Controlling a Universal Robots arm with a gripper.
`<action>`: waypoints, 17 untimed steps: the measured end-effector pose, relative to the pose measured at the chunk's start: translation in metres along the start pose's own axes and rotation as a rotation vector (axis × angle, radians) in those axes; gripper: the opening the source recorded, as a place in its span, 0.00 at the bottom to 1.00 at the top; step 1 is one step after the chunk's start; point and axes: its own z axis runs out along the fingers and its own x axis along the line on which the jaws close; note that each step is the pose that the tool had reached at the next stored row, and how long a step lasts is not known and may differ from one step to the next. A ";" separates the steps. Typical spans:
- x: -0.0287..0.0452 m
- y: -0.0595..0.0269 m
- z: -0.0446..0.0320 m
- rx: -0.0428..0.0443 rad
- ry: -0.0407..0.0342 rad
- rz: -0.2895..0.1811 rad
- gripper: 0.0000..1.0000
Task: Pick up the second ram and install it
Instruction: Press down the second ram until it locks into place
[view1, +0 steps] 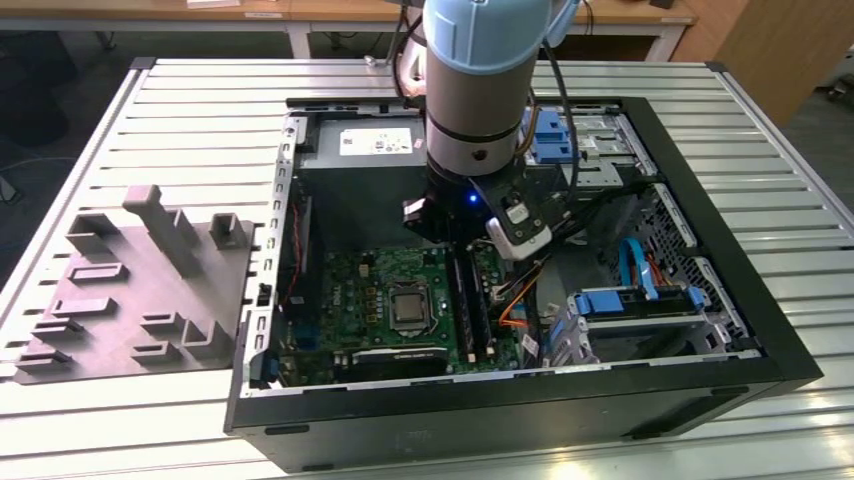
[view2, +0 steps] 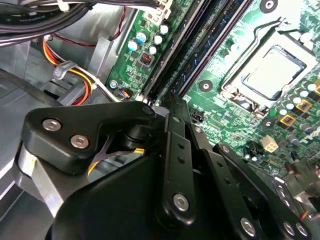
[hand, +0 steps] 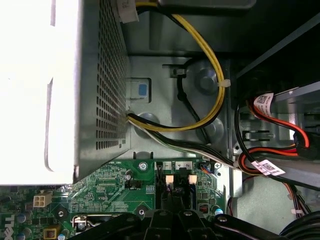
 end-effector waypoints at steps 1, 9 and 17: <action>-0.0001 0.0001 -0.0020 0.0004 0.0002 0.000 0.10; -0.0012 0.0020 -0.0216 0.0006 0.0002 0.000 0.10; -0.0013 -0.0056 -0.0230 0.0089 0.0000 0.001 0.10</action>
